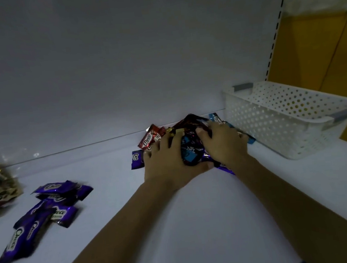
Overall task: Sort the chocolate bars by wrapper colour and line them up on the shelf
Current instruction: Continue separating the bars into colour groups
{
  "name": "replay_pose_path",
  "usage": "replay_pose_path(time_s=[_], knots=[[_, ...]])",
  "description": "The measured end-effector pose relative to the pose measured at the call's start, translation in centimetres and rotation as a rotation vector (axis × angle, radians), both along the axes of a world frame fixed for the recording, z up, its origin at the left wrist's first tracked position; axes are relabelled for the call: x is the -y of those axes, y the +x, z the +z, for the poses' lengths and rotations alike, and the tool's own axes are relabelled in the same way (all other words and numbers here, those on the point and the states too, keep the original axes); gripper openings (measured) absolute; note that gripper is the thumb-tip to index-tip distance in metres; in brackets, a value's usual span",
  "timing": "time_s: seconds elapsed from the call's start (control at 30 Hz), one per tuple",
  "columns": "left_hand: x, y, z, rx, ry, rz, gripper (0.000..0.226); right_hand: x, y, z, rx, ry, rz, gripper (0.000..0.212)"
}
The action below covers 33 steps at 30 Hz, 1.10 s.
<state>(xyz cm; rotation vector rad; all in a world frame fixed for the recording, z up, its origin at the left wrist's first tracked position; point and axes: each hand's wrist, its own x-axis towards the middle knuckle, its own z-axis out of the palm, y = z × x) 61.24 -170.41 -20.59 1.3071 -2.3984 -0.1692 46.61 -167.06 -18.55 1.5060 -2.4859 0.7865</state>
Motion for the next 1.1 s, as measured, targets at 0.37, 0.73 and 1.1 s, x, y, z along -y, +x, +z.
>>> replay_pose_path(time_s=[0.37,0.73,1.1], knots=[[-0.7,0.3,0.2,-0.099,-0.058,-0.086,0.122,-0.3,1.2,0.8,0.378,-0.312,0.263,0.031],[-0.7,0.7,0.7,-0.155,-0.207,-0.071,0.070,-0.5,1.5,0.6,0.472,-0.377,0.363,0.028],[-0.6,2.5,1.8,-0.309,-0.234,-0.080,0.028,-1.0,1.9,0.2,0.122,-0.373,0.299,0.031]])
